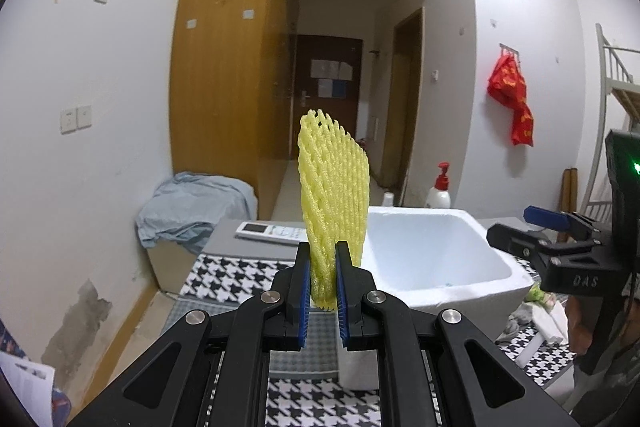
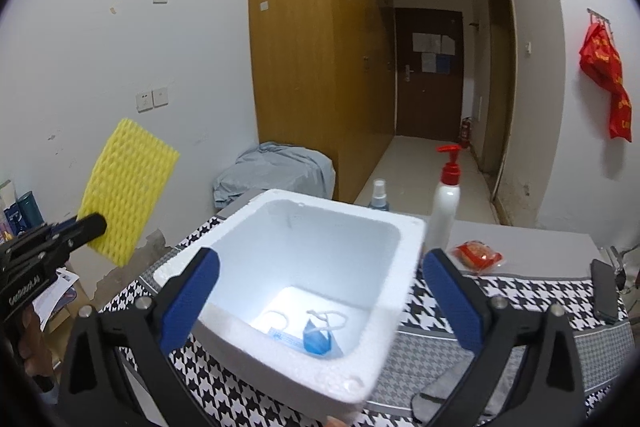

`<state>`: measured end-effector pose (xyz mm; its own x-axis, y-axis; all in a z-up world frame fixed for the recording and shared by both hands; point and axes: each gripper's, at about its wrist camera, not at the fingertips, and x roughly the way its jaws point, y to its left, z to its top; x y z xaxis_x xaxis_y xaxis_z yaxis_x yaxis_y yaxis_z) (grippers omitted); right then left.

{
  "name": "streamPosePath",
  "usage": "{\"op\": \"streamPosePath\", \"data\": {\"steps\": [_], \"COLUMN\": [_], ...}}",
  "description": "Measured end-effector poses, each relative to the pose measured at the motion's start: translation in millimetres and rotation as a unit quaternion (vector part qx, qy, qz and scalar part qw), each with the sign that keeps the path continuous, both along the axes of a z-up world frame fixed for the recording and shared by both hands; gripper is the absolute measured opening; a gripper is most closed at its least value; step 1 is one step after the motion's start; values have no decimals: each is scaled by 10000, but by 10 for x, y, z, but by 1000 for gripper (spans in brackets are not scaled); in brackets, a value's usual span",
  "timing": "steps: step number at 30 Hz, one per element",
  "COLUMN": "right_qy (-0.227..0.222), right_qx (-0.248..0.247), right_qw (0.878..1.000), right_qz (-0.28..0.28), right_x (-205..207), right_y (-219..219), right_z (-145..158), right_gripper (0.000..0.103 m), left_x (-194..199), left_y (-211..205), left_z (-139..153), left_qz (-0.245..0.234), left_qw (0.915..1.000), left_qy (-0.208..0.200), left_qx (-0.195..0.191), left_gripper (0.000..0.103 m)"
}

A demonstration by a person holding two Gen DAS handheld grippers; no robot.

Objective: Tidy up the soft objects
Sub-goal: 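Lower the yellow net into the foam box and open the left gripper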

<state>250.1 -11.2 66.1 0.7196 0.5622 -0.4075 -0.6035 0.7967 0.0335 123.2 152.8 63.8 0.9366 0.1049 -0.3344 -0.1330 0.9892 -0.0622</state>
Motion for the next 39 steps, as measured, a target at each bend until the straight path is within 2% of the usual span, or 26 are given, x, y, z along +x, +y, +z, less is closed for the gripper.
{"op": "streamPosePath", "data": {"steps": [9,18,31,39], "right_qy": [-115,-128,-92,20], "right_qx": [-11,30,53,76], "right_qw": [9991,9967,9931,9918], "right_qz": [-413,-801,-1165,-1277], "right_x": [-102,-159,-183,-139], "right_y": [-294,-606,-887,-1004], "right_z": [-7,-82,-151,-240], "right_gripper": [103,103,103,103], "left_x": [229,432,675,888], "left_y": [-227,-401,-588,-584], "left_z": [109,97,47,-53], "left_qz": [-547,-900,-1136,-1040], "left_qw": [9985,9959,9932,9935], "left_qy": [-14,36,226,448], "left_qx": [48,99,149,114], "left_gripper": [12,12,12,13]}}
